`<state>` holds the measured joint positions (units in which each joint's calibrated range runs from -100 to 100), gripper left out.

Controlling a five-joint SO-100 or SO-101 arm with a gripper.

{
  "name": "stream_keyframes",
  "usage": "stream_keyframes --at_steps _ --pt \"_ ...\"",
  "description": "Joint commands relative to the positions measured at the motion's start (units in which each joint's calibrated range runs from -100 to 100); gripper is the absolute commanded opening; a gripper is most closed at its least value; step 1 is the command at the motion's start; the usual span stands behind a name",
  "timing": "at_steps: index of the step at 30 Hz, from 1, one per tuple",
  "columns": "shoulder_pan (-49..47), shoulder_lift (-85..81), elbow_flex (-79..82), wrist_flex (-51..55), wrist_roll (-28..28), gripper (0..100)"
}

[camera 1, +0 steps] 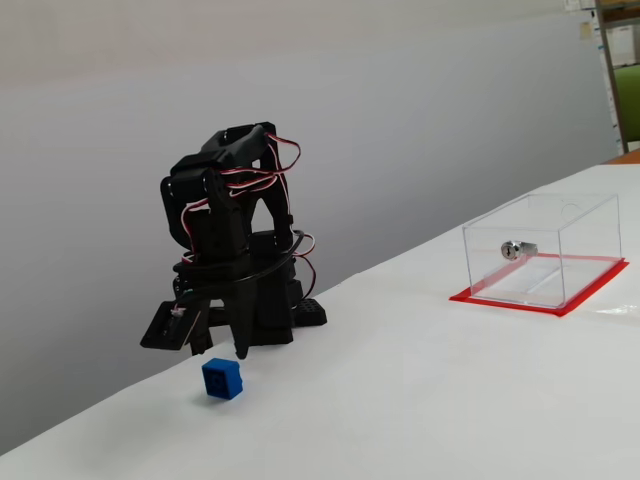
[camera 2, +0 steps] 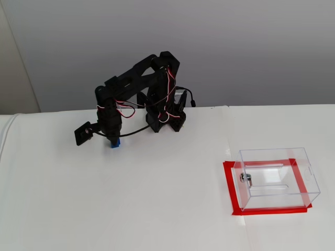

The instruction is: Pick the blue lego brick and place it into the transparent box

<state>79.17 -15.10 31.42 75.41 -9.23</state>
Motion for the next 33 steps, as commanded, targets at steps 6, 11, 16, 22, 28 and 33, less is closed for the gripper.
stream_keyframes --at_steps 6,11,16,22,28,33 --pt "0.2 -7.0 3.4 -0.3 0.2 27" --pt "0.2 -7.3 3.4 -2.1 0.2 27" --pt "0.6 -6.7 3.4 -5.1 0.3 26" --pt "0.7 -6.5 3.5 -6.7 0.4 26" --pt "0.9 -6.5 5.5 -6.7 1.9 26" --pt "2.2 -6.6 6.1 -6.7 2.0 26"
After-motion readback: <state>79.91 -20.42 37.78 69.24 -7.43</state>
